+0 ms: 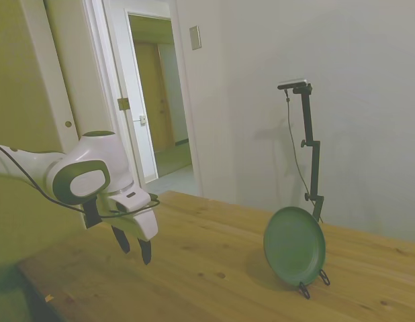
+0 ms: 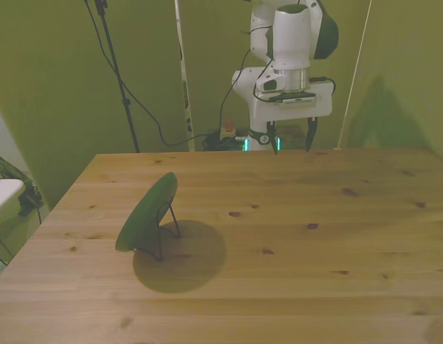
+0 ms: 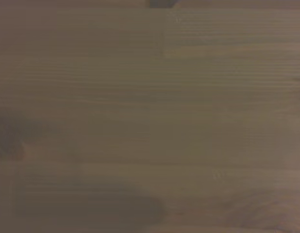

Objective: Unload the plate

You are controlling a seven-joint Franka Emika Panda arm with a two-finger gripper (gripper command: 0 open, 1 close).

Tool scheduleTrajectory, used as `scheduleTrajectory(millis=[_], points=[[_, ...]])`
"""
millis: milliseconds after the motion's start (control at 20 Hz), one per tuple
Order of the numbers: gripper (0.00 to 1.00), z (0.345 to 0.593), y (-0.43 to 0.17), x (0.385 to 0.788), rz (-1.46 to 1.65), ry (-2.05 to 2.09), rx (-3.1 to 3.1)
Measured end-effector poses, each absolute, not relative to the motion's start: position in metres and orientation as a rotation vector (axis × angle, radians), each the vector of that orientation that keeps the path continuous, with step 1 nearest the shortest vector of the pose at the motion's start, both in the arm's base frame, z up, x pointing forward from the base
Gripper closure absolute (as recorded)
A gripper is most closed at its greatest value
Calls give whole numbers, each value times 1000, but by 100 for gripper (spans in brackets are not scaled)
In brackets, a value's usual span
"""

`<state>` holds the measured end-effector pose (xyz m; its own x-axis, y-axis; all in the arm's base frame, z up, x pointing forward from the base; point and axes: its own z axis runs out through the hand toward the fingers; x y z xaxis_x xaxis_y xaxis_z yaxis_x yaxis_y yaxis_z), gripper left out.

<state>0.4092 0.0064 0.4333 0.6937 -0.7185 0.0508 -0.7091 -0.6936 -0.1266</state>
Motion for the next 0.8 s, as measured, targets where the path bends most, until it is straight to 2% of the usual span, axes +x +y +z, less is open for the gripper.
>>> scheduleTrajectory(millis=[200,500,800], points=[[0,436,-19,410,-183,1242,-2820],[0,480,-123,420,-332,1485,-2722],[0,512,-197,456,-449,1613,-2675]])
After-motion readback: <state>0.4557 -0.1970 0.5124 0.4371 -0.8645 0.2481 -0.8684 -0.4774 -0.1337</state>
